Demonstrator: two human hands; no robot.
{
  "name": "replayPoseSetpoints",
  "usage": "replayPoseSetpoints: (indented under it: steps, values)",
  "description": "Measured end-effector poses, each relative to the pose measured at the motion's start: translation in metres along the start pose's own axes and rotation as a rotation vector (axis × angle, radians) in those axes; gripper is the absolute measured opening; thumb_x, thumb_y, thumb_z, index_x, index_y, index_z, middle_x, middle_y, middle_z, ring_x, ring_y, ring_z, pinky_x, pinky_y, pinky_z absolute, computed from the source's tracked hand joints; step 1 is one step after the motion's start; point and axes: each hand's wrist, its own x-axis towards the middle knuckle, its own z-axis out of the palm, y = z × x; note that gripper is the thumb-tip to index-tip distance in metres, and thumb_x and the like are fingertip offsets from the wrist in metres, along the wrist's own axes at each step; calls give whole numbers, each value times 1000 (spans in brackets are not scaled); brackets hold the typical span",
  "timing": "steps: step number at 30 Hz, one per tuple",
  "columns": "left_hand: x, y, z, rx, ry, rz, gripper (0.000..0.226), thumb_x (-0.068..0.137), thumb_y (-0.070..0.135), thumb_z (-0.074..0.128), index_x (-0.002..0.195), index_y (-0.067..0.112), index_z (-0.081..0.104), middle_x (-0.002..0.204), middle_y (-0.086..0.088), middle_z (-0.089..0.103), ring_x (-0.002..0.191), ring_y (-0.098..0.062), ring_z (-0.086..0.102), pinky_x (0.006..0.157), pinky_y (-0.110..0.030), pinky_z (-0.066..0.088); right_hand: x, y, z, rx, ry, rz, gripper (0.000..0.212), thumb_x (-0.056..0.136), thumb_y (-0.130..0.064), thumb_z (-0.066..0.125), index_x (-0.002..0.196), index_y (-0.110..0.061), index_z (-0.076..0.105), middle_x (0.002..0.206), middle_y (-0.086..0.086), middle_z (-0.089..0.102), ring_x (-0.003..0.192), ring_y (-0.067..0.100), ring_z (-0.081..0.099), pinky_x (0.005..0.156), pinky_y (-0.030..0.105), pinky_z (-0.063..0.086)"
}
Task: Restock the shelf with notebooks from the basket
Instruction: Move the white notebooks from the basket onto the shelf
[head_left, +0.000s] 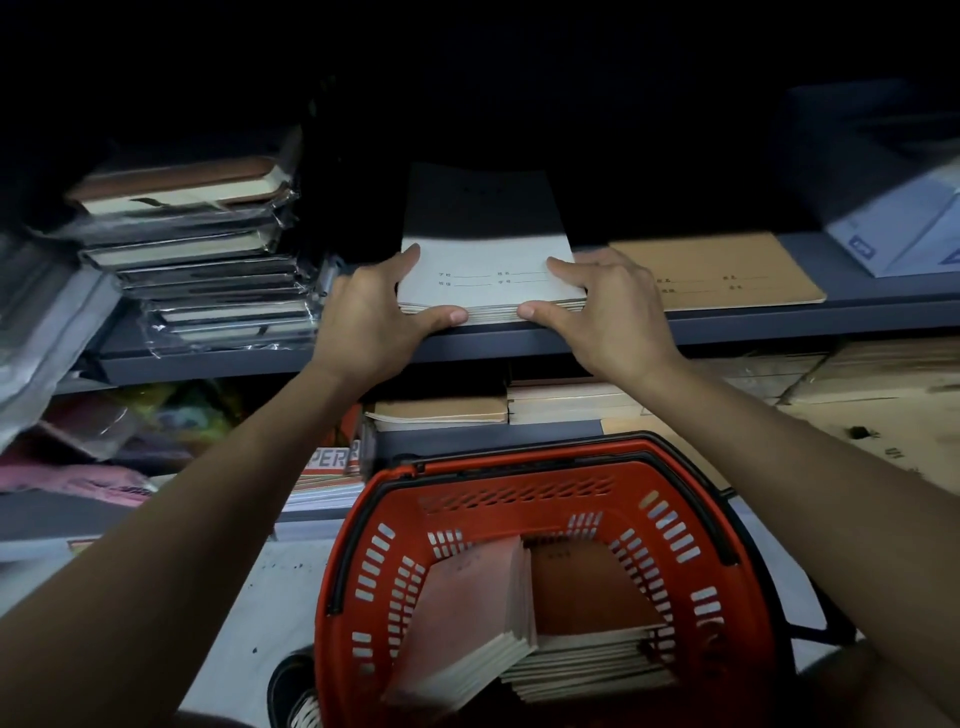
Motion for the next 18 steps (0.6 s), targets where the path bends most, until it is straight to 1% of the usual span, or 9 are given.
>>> replayPoseSetpoints:
  steps: [2, 5, 8, 10, 12, 13, 15, 18]
  values:
    - [-3, 0, 2, 12, 32, 15, 98, 74, 68, 77, 152, 14, 49, 135, -11, 67, 125, -27, 62, 103, -38, 51, -1, 0, 1, 11, 7, 5, 72, 83, -57, 79, 141, -16, 64, 141, 10, 61, 129, 25, 56, 111, 34, 43]
    - [-7, 1, 2, -2, 50, 38, 92, 79, 64, 76, 152, 16, 48, 139, -6, 65, 128, -25, 60, 107, -36, 49, -2, 0, 1, 0, -8, -6, 72, 88, -55, 75, 146, -16, 59, 146, 12, 57, 135, 27, 51, 115, 36, 41]
    - [-15, -1, 1, 11, 63, 69, 83, 87, 56, 73, 154, 17, 44, 130, -7, 70, 119, -25, 64, 101, -38, 53, -7, -1, 0, -45, -31, -43, 72, 94, -51, 69, 153, -13, 49, 151, 14, 54, 140, 29, 47, 117, 37, 37]
    - [-21, -3, -1, 14, 79, 83, 77, 91, 50, 72, 154, 17, 43, 124, -7, 72, 112, -25, 67, 96, -40, 55, -11, 0, -2, -64, -32, -53, 74, 96, -50, 68, 155, -12, 44, 143, 12, 59, 135, 30, 51, 111, 39, 41]
    - [-27, -5, -5, 5, 74, 93, 69, 92, 43, 72, 151, 20, 45, 123, -1, 73, 109, -22, 69, 94, -41, 56, -17, 0, -5, -74, -25, -64, 68, 96, -50, 67, 152, -17, 46, 130, 8, 65, 124, 28, 56, 102, 40, 50]
    - [-30, -5, -7, -7, 62, 105, 65, 92, 39, 71, 150, 23, 46, 125, 3, 72, 111, -20, 69, 95, -41, 57, -19, 0, -7, -72, -22, -68, 64, 95, -50, 67, 148, -19, 48, 126, 6, 66, 119, 27, 58, 98, 41, 52]
    - [-37, -5, -12, -52, 31, 120, 61, 92, 33, 71, 147, 27, 47, 128, 8, 71, 115, -15, 67, 98, -40, 56, -26, -2, -12, -59, -19, -70, 55, 96, -47, 67, 142, -20, 53, 123, 3, 67, 115, 25, 60, 94, 41, 54]
    - [-50, -4, -20, -81, 19, 78, 62, 92, 29, 71, 149, 22, 46, 128, 4, 70, 113, -11, 67, 99, -38, 56, -40, -6, -21, -44, -13, -74, 50, 96, -41, 68, 139, -20, 54, 122, 4, 67, 113, 26, 61, 93, 43, 54]
